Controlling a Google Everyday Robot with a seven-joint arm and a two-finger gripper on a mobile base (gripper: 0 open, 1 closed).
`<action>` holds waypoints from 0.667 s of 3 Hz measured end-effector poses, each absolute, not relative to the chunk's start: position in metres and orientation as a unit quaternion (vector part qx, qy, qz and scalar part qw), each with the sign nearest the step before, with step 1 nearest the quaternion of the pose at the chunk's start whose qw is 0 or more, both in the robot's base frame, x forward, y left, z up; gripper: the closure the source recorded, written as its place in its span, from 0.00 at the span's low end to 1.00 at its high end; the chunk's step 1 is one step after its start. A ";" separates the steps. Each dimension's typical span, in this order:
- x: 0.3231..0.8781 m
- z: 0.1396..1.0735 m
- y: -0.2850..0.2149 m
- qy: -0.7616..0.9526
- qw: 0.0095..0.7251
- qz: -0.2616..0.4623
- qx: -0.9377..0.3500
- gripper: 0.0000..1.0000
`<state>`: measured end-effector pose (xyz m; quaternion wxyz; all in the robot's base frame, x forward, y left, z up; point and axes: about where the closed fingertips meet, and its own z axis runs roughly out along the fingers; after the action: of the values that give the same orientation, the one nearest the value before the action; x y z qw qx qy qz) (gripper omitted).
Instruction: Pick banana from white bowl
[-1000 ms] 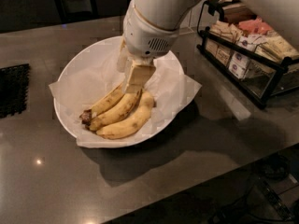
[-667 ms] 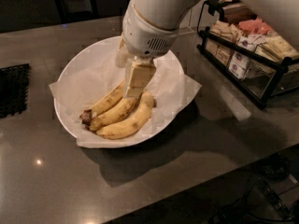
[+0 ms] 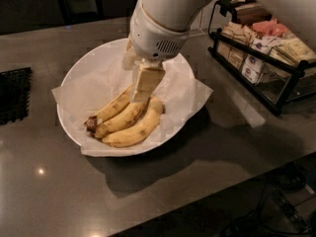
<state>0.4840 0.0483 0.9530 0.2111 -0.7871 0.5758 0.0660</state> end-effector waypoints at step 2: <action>0.493 0.958 0.050 0.573 0.215 0.058 -0.789 0.26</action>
Offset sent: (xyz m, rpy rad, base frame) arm 0.0000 0.0000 0.0000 0.0000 0.0000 0.0000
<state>0.4931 0.0500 0.9582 0.2148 -0.7887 0.5731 0.0576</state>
